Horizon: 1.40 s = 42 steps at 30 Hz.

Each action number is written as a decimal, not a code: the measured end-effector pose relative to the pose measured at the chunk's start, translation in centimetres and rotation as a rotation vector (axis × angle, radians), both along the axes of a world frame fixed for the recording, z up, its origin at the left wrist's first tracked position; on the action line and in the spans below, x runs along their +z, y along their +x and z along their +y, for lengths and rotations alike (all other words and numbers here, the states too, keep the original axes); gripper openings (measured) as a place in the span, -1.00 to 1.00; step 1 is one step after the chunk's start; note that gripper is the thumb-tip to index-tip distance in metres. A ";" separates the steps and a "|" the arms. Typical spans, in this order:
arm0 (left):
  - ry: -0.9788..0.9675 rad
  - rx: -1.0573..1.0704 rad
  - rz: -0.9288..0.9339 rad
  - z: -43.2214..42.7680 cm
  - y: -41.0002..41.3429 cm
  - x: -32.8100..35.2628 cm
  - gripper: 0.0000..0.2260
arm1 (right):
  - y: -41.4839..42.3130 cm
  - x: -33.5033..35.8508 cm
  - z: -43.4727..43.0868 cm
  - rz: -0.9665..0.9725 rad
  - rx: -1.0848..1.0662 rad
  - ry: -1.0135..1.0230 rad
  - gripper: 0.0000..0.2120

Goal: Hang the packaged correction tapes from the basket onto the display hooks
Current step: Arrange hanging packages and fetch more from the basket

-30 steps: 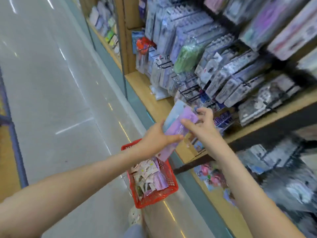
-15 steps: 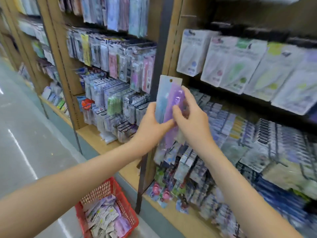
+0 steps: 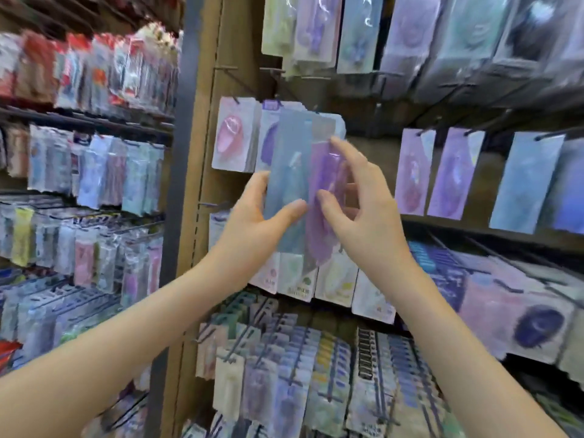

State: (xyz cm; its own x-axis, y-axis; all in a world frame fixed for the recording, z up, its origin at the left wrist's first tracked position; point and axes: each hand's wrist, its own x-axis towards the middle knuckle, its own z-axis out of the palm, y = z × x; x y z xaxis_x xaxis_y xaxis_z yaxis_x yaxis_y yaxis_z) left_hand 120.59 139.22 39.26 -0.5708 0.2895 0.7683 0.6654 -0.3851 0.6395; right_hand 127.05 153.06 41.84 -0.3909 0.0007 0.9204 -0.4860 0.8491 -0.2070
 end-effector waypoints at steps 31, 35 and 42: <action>-0.116 -0.152 0.100 16.6 -3.6 7.2 -0.70 | 4.1 6.0 16.4 0.124 -0.334 -0.053 -0.42; -0.060 -0.352 -0.008 17.4 -1.7 6.0 -0.55 | 4.0 5.7 15.8 0.038 -0.189 -0.004 -0.41; -0.063 -0.245 -0.036 16.5 -1.2 4.7 -0.65 | 2.0 5.3 16.0 -0.002 -0.082 0.015 -0.53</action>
